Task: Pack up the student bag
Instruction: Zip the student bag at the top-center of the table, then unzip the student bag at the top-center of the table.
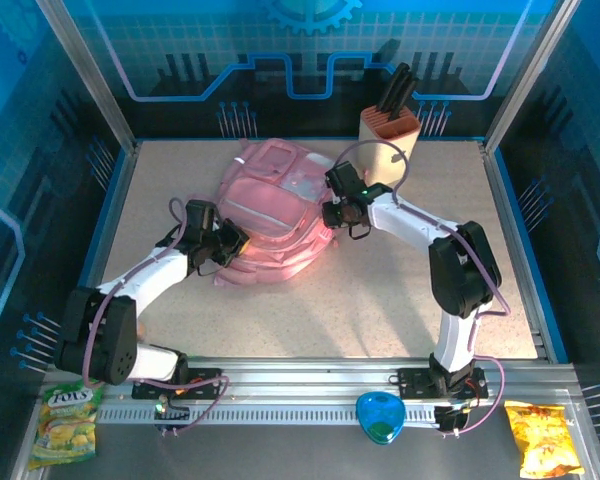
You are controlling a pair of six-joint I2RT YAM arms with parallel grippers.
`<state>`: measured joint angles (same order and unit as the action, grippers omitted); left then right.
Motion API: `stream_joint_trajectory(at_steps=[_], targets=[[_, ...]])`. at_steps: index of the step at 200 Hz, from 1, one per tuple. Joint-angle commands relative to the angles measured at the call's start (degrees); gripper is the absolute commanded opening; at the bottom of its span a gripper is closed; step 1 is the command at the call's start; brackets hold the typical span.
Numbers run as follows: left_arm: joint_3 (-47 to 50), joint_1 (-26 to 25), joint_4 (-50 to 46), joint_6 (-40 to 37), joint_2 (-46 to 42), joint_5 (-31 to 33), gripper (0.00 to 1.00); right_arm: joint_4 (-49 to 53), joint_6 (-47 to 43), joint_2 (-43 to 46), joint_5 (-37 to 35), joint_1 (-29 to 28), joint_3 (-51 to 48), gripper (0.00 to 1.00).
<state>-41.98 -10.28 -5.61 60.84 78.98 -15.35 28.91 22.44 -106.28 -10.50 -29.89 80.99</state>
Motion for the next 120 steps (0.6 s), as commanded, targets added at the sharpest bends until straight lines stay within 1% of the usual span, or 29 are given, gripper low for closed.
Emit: stream_joint_trajectory(at_steps=[1, 29, 45, 64, 80, 99, 120], targets=[[-2.18, 0.26, 0.42, -2.63, 0.64, -2.4, 0.05, 0.14, 2.56, 7.09, 1.34, 0.57, -2.52, 0.49], [-2.47, 0.09, 0.29, -3.67, 0.73, -2.51, 0.08, -8.56, 5.42, 12.29, 12.07, -0.64, -9.69, 0.64], [-2.58, -0.13, 0.18, -4.1, 0.82, -2.4, 0.08, -13.98, 7.18, 13.69, 15.53, -1.6, -12.51, 0.7], [-2.58, -0.27, 0.39, -4.41, 1.08, -2.47, 0.09, -19.44, 8.68, 13.11, 19.41, -2.32, -13.49, 0.71], [-2.73, -0.31, 0.62, -4.45, 1.39, -3.13, 0.1, -21.63, 9.8, 10.59, 22.23, -2.58, -12.2, 0.71], [-2.99, -0.35, 0.57, -4.72, 1.7, -3.95, 0.12, -21.22, 9.85, 6.97, 23.05, -3.09, -9.11, 0.71], [-3.29, -0.44, 0.05, -5.18, 1.79, -4.26, 0.12, -21.12, 9.15, 4.09, 22.37, -3.16, -6.54, 0.73]])
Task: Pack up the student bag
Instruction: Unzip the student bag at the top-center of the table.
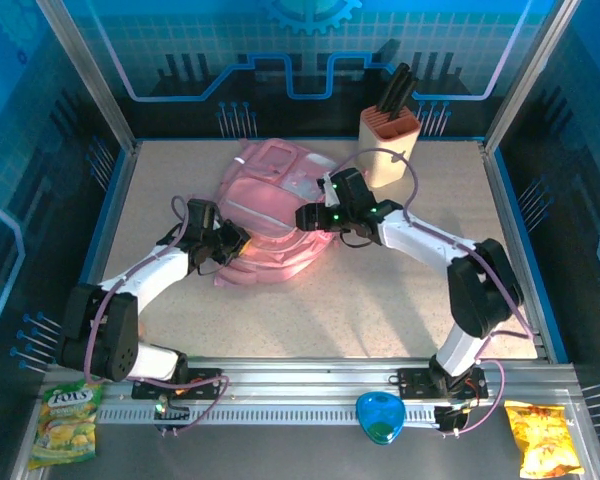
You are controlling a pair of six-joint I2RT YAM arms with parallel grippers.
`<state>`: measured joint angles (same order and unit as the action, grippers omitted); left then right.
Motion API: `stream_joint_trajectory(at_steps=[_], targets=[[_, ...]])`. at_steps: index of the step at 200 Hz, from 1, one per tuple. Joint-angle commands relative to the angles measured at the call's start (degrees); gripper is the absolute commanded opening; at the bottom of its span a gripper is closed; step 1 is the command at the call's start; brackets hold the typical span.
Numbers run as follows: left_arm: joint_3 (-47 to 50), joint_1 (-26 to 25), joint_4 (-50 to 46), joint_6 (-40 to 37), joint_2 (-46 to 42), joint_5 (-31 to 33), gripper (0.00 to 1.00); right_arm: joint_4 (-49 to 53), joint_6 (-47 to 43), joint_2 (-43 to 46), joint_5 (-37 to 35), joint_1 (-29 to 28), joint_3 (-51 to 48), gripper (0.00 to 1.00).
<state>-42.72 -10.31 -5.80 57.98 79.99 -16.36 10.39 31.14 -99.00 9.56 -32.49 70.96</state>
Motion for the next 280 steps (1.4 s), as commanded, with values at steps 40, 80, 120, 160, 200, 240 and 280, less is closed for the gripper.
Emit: stream_joint_trajectory(at_steps=[40, 80, 120, 160, 200, 240, 280], targets=[[-2.89, -0.42, -0.08, -2.51, 0.74, -3.5, 0.13, -0.38, -0.47, -9.21, 5.98, -0.62, 9.54, 0.76], [-2.98, -0.42, 0.17, -2.51, 0.96, -3.59, 0.14, 0.39, 0.25, -11.03, 9.7, -1.56, 9.41, 0.78], [-3.63, -0.42, 0.28, -3.02, 1.14, -3.5, 0.14, 3.22, -1.92, -6.95, 16.65, -2.65, 5.36, 0.77], [-3.87, -0.48, 0.25, -3.57, 0.92, -2.85, 0.14, 5.6, -5.96, -1.28, 20.09, -2.86, -0.39, 0.74], [-4.16, -0.42, -0.05, -3.55, 1.04, -2.79, 0.14, 8.17, -10.22, 1.48, 7.95, -3.0, -2.4, 0.68], [-4.25, -0.42, -0.38, -3.55, 0.79, -2.71, 0.15, 8.5, -16.55, 1.04, -1.63, -5.3, -1.04, 0.61], [-4.25, -0.42, -0.52, -3.48, 0.78, -2.8, 0.15, 8.09, -21.58, -0.81, -9.49, -8.49, 1.35, 0.52]])
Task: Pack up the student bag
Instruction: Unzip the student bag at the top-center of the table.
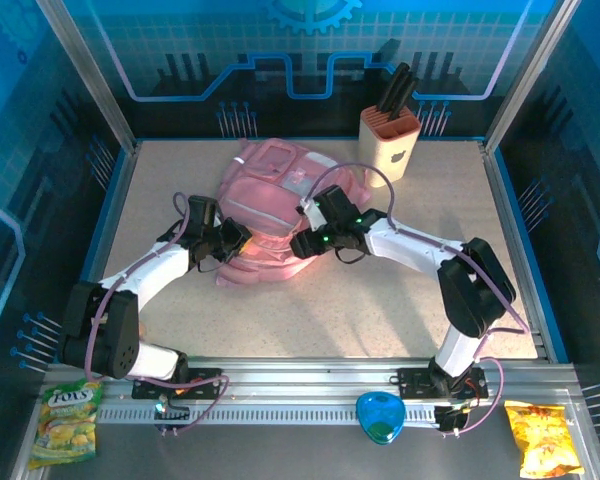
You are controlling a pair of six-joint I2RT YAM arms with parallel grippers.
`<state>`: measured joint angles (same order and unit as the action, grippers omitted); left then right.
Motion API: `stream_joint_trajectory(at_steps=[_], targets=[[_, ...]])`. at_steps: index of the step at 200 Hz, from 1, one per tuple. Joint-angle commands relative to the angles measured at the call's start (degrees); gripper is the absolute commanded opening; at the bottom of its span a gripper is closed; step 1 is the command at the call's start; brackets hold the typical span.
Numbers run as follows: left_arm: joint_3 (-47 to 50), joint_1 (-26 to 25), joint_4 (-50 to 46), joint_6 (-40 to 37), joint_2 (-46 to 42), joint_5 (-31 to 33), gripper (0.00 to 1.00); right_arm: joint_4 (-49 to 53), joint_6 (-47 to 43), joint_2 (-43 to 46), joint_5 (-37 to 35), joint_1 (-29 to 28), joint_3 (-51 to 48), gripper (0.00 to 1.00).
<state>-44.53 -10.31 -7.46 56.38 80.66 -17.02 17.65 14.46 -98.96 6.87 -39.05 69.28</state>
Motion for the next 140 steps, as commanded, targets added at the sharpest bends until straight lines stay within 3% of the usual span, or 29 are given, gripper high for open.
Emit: stream_joint_trajectory(at_steps=[1, 72, 88, 115, 140], targets=[[-2.42, -0.42, 1.18, -1.84, 0.11, -2.14, 0.15, 0.82, -4.98, -0.82, -6.93, -1.96, 3.09, 0.51], [-2.83, -0.44, 1.03, -1.88, 0.73, -2.5, 0.15, 2.03, -5.49, -4.34, -8.64, -2.81, 6.46, 0.4], [-2.77, -0.42, 1.14, -1.79, 0.67, -2.57, 0.15, 2.46, -5.57, -4.95, -8.12, -2.94, 7.06, 0.34], [-2.85, -0.42, 1.43, -1.43, 1.03, -3.26, 0.16, 4.55, -5.72, -5.7, -6.37, -3.22, 8.2, 0.16], [-2.96, -0.45, 1.96, -0.93, 1.38, -3.93, 0.16, 5.08, -6.15, -4.39, -1.75, -3.57, 7.09, 0.1]])
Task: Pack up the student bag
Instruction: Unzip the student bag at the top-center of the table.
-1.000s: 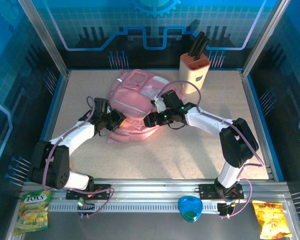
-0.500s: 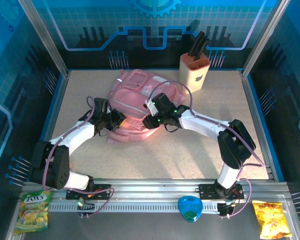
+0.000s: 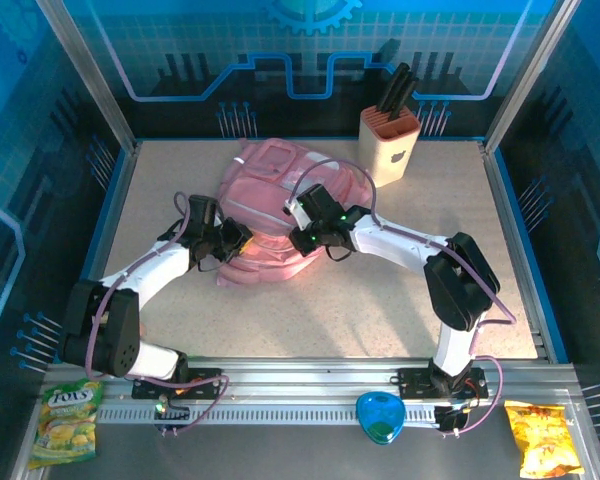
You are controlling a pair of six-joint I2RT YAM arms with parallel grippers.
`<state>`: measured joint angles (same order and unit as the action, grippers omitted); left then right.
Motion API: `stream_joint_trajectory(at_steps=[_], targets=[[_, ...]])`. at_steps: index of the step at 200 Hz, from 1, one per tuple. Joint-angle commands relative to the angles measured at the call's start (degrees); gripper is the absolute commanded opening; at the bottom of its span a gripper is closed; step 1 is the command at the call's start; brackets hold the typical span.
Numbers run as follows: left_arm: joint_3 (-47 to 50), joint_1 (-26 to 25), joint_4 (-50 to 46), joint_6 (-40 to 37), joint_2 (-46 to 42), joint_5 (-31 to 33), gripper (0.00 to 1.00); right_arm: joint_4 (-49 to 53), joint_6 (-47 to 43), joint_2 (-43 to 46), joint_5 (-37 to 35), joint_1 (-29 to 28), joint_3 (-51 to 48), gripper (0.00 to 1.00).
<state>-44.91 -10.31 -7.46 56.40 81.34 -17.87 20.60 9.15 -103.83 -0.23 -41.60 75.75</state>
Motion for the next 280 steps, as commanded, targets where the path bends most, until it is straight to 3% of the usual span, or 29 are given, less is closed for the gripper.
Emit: stream_joint_trajectory(at_steps=[1, 34, 80, 99, 143, 186, 232, 280], targets=[[-2.61, -0.48, 1.94, -0.99, 0.73, -3.11, 0.16, 2.06, -0.86, 0.61, 5.69, -1.06, 0.54, 0.1], [-3.04, -0.86, 2.38, -0.65, 1.47, -3.4, 0.16, 0.38, -0.63, 2.16, 14.1, -2.04, -1.02, 0.08], [-3.64, -1.15, 2.23, -0.31, 3.33, -3.81, 0.18, -2.22, 4.17, -1.47, 14.13, -4.24, 1.6, 0.1], [-3.98, -1.12, -1.99, -2.78, 1.73, -0.53, 0.24, -2.81, 6.78, 0.51, 10.83, -3.98, 0.42, 0.21], [-8.86, -2.25, -20.13, -16.52, -3.47, 10.2, 0.39, -6.3, 13.11, 13.22, 5.05, -1.88, -8.7, 0.46], [-12.8, -8.39, -24.47, -22.98, -5.05, 12.29, 0.45, -9.58, 20.83, 18.31, 4.87, 1.63, -13.67, 0.64], [-16.42, -17.92, -22.74, -31.11, -2.23, 14.5, 0.46, -13.21, 28.17, 18.57, 7.8, 5.88, -16.68, 0.66], [-19.43, -21.9, -23.89, -34.23, 3.43, 19.43, 0.41, -16.42, 33.14, 19.85, 9.02, 9.03, -20.53, 0.64]])
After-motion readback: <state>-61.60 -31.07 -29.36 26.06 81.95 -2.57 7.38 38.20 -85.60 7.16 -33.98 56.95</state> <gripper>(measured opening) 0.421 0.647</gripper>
